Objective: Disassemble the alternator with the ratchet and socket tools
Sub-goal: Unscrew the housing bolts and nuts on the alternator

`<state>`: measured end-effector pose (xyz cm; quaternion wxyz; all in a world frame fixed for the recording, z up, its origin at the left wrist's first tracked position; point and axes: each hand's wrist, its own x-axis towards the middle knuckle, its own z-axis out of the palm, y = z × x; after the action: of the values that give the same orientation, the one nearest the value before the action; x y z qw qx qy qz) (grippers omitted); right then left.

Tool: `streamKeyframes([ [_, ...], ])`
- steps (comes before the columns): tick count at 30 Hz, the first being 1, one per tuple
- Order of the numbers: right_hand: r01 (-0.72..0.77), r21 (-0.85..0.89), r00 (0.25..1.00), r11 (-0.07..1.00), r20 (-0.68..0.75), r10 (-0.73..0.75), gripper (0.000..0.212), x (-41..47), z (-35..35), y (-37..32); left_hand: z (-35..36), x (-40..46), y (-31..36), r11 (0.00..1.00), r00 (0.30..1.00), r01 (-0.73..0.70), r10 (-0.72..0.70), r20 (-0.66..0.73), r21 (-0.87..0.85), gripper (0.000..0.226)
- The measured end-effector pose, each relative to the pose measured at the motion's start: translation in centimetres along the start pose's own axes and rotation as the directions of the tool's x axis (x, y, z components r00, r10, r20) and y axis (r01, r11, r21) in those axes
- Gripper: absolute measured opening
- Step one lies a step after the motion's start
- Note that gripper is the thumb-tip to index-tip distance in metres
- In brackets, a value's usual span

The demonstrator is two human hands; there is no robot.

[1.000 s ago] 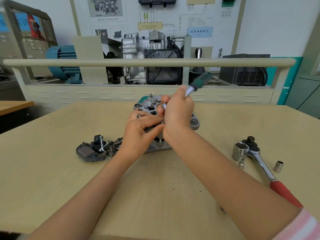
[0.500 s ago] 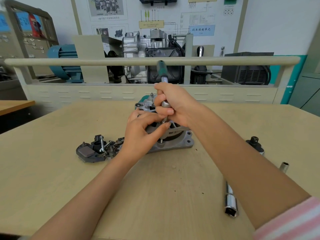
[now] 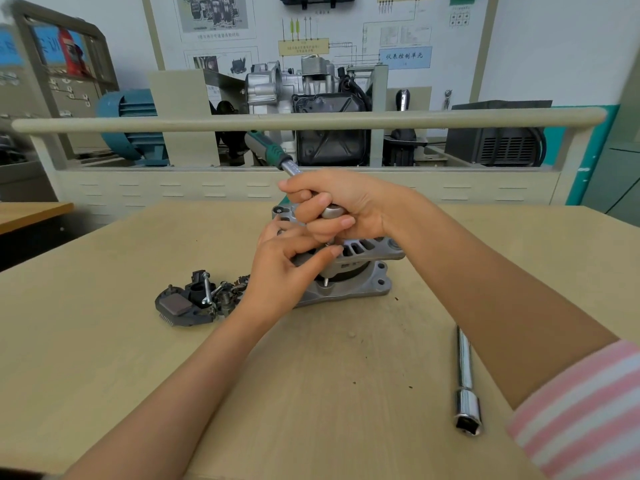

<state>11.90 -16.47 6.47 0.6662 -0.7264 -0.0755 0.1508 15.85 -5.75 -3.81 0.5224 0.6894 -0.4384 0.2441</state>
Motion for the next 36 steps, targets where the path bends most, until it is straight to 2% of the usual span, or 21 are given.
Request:
streamKeyframes([
  [2,0.073,0.068,0.994,0.995,-0.087,-0.067,0.038,-0.2,0.2,0.5,-0.1,0.0,0.1,1.0,1.0,0.01,-0.01,0.006,0.019,0.012],
  [4,0.214,0.166,0.947,0.963,-0.279,-0.162,0.035,-0.2,1.0,1.2,-0.1,0.0,0.3,0.998,1.0,0.003,-0.004,0.015,0.061,0.011],
  [5,0.318,0.23,0.88,0.92,-0.432,-0.197,0.034,-0.2,1.6,1.6,-0.1,0.0,0.2,0.998,1.0,0.005,-0.007,0.022,0.07,0.012],
  [7,0.546,0.29,0.655,0.786,-0.732,-0.185,0.031,0.1,3.2,2.6,0.0,-0.1,0.3,0.998,1.0,0.014,-0.014,0.005,0.056,0.015],
  [8,0.634,0.283,0.542,0.72,-0.826,-0.153,0.029,0.3,3.9,3.0,0.0,-0.1,0.2,0.999,1.0,0.015,-0.014,-0.004,0.048,0.008],
  [9,0.684,0.271,0.468,0.678,-0.875,-0.122,0.027,0.5,4.4,3.4,0.1,-0.1,0.3,0.999,1.0,0.022,-0.021,-0.021,0.047,0.006],
  [10,0.703,0.268,0.433,0.659,-0.896,-0.098,0.025,0.6,4.7,3.5,0.2,-0.2,0.3,0.999,0.999,0.029,-0.028,-0.036,0.04,0.014],
  [11,0.709,0.284,0.433,0.646,-0.898,-0.08,0.023,0.6,4.8,3.4,0.2,-0.3,0.2,0.999,0.999,0.03,-0.029,-0.036,0.028,0.014],
  [14,0.688,0.389,0.508,0.612,-0.861,-0.025,0.022,0.3,4.3,2.4,0.1,-0.2,0.4,0.998,0.999,0.04,-0.04,-0.012,0.04,0.007],
  [16,0.62,0.387,0.563,0.683,-0.825,-0.044,0.021,-0.1,3.8,1.9,0.0,-0.1,0.5,0.998,1.0,0.026,-0.026,-0.013,0.061,0.023],
  [17,0.564,0.361,0.599,0.742,-0.798,-0.068,0.02,-0.2,3.5,1.8,0.0,-0.1,0.6,0.996,1.0,0.023,-0.022,-0.015,0.081,0.018],
  [18,0.503,0.327,0.642,0.8,-0.761,-0.093,0.019,-0.3,3.1,1.6,0.1,0.0,0.6,0.996,1.0,0.021,-0.02,-0.017,0.091,0.01],
  [22,0.258,0.123,0.768,0.958,-0.628,-0.127,0.01,-0.1,2.5,0.6,0.2,0.1,0.4,0.99,0.999,0.035,-0.032,-0.024,0.133,0.013],
  [24,0.132,0.005,0.833,0.991,-0.543,-0.108,0.008,0.3,2.1,0.0,0.2,0.1,0.3,0.989,0.999,0.035,-0.033,-0.015,0.141,0.019],
  [26,0.037,-0.174,0.911,0.984,-0.399,-0.105,0.014,0.5,1.6,-0.5,0.1,0.1,0.4,0.991,0.999,0.054,-0.053,-0.012,0.122,0.012],
  [29,-0.011,-0.429,0.983,0.903,-0.172,-0.069,0.019,0.3,1.0,-0.9,0.0,0.0,0.5,0.993,0.996,0.084,-0.084,-0.004,0.087,0.013],
  [32,0.003,-0.602,0.991,0.798,-0.107,-0.085,0.02,0.1,1.0,-1.3,-0.2,0.0,0.7,0.992,0.996,0.092,-0.093,0.014,0.086,0.015],
  [34,0.036,-0.801,0.982,0.597,-0.082,-0.169,0.019,0.0,1.3,-1.6,-0.3,0.0,0.8,0.993,0.994,0.102,-0.103,0.025,0.066,0.014],
  [36,0.036,-0.961,0.971,0.275,-0.032,-0.237,0.017,0.1,2.0,-1.5,-0.3,0.1,1.0,0.995,0.995,0.091,-0.093,0.037,0.036,0.012],
])
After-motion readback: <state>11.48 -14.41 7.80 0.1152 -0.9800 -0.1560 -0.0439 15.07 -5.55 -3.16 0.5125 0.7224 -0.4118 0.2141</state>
